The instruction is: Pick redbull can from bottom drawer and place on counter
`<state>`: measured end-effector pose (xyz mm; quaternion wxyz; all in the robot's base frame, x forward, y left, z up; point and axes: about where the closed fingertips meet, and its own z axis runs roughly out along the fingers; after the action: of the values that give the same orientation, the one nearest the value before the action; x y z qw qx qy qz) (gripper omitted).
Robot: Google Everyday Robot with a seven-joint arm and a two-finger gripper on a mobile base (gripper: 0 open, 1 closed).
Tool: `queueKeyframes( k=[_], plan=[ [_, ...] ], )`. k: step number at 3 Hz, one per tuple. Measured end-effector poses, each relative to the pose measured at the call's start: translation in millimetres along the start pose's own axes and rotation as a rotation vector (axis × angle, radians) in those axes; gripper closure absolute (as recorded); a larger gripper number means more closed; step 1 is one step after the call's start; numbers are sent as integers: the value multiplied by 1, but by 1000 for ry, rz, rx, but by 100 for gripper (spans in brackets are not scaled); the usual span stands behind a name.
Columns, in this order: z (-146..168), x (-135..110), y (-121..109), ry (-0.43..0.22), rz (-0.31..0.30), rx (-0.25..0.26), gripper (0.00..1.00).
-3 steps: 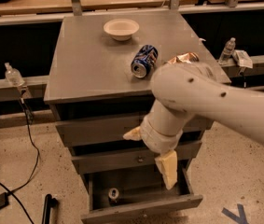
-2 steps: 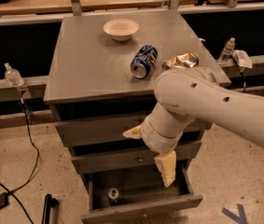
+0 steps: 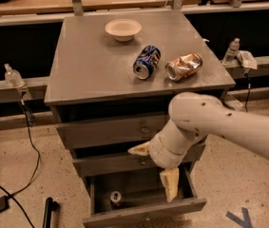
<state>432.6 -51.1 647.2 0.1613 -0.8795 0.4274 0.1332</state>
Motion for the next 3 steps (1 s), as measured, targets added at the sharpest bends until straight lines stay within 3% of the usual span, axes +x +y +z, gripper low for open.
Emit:
queueKeyframes(
  k=[1,2,3],
  plan=[
    [71,22,6,-149,-70,56,0],
    [98,28,-5,-107,-166,66,0],
    [107,30,-10,-85,-205,70,0]
  ],
)
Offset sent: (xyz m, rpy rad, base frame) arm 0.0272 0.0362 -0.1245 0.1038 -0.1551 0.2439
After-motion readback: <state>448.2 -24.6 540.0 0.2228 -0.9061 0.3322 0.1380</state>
